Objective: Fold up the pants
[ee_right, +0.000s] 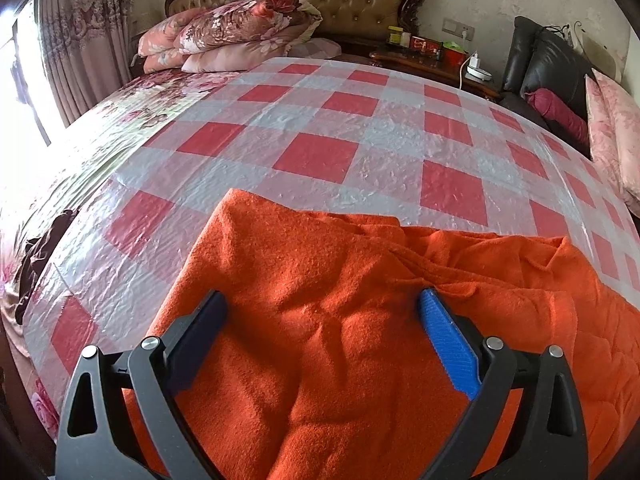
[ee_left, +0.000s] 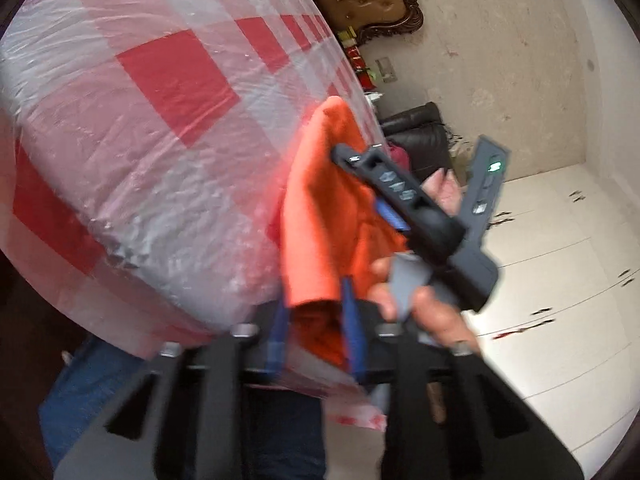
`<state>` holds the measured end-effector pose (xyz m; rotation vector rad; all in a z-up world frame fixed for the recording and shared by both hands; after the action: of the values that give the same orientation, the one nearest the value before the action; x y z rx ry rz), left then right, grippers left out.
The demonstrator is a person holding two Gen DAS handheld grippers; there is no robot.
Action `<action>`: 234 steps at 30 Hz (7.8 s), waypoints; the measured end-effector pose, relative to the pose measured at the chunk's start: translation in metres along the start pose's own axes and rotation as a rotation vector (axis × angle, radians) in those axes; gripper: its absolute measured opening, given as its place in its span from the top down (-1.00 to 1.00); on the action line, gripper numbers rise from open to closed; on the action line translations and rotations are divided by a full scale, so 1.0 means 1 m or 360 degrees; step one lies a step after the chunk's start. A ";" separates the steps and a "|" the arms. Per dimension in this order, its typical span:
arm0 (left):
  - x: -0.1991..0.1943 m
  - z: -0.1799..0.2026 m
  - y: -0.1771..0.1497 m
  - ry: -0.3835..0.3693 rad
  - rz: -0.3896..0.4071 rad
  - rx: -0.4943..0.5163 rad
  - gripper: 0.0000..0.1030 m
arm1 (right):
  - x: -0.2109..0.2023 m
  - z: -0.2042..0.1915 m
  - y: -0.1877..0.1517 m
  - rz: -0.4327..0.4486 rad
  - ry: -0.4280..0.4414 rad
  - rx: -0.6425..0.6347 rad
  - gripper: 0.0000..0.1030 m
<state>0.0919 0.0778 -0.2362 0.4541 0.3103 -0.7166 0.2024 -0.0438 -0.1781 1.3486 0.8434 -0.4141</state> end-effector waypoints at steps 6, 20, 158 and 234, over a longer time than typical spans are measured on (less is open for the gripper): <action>-0.013 0.032 -0.005 0.0194 0.0227 0.0426 0.78 | -0.025 -0.001 0.029 -0.0134 0.0169 0.0100 -0.80; 0.001 0.121 -0.050 0.0514 0.0518 0.1262 0.82 | -0.015 -0.070 0.031 -0.0532 0.0075 -0.0491 -0.77; 0.219 0.180 -0.034 0.0476 -0.0239 0.1280 0.79 | -0.132 0.338 -0.134 0.0099 -0.0352 0.0723 -0.18; 0.223 0.223 -0.116 0.0480 -0.0234 0.1743 0.41 | -0.143 0.258 -0.130 0.0107 -0.0736 0.0325 -0.77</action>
<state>0.1976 -0.2344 -0.1720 1.6003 0.2097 -0.9284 0.0930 -0.3467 -0.1623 1.3875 0.3785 -0.7412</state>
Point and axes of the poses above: each gripper's, at about its wrist camera, not at the fingertips, and x roughly the way its jaws point, z to its right, y to its top, the point moved 5 cm from there along x, roughly the way its jaws point, and after that the axes turned 5 degrees about z, right-handed, at the moved point
